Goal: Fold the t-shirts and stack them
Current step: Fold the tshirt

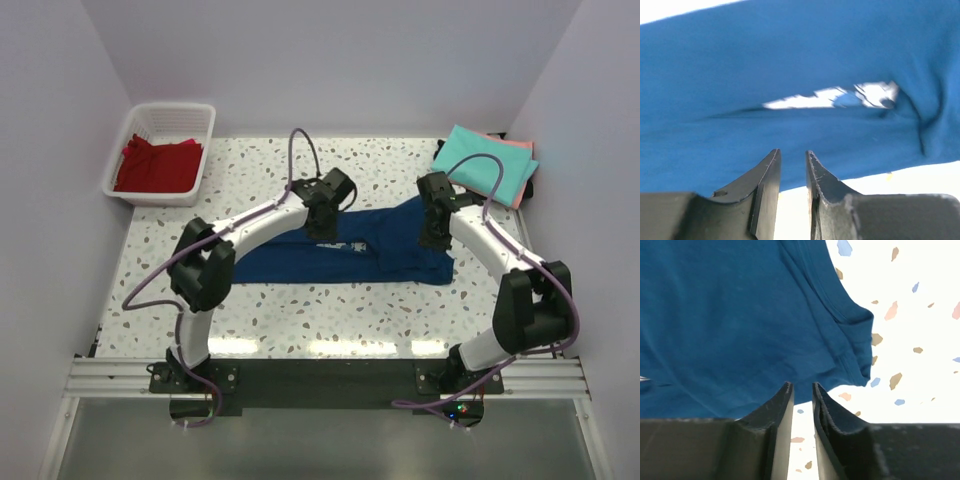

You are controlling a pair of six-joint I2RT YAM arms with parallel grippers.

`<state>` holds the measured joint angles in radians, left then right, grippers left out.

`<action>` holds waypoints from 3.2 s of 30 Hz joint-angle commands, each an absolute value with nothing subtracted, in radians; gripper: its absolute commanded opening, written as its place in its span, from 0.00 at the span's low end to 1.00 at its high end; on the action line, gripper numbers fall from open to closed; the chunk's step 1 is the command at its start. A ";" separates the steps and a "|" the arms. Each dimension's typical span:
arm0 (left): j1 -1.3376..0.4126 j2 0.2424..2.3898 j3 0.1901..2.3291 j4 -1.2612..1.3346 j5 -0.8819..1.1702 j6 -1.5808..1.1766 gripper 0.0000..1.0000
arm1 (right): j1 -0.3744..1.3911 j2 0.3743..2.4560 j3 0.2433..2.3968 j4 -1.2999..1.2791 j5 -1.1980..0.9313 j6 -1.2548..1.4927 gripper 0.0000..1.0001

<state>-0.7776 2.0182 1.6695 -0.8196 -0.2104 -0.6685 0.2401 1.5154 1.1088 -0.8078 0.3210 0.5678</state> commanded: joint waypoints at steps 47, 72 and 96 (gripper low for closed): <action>-0.350 1.836 1.102 -0.871 -0.054 -0.538 0.33 | 0.250 2.370 1.885 -0.856 0.253 0.500 0.40; -0.482 1.539 1.367 -0.848 -0.147 -0.555 0.36 | 0.327 2.086 1.999 -0.735 0.268 0.313 0.43; -0.449 2.342 2.120 -0.439 0.437 -0.356 0.41 | 0.793 1.565 1.169 -0.528 0.184 0.410 0.47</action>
<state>-0.4522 2.3280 2.0541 -0.6106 0.2504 -0.3725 0.7338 1.5585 1.1736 -0.6422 0.2123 0.4187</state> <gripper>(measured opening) 0.401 0.466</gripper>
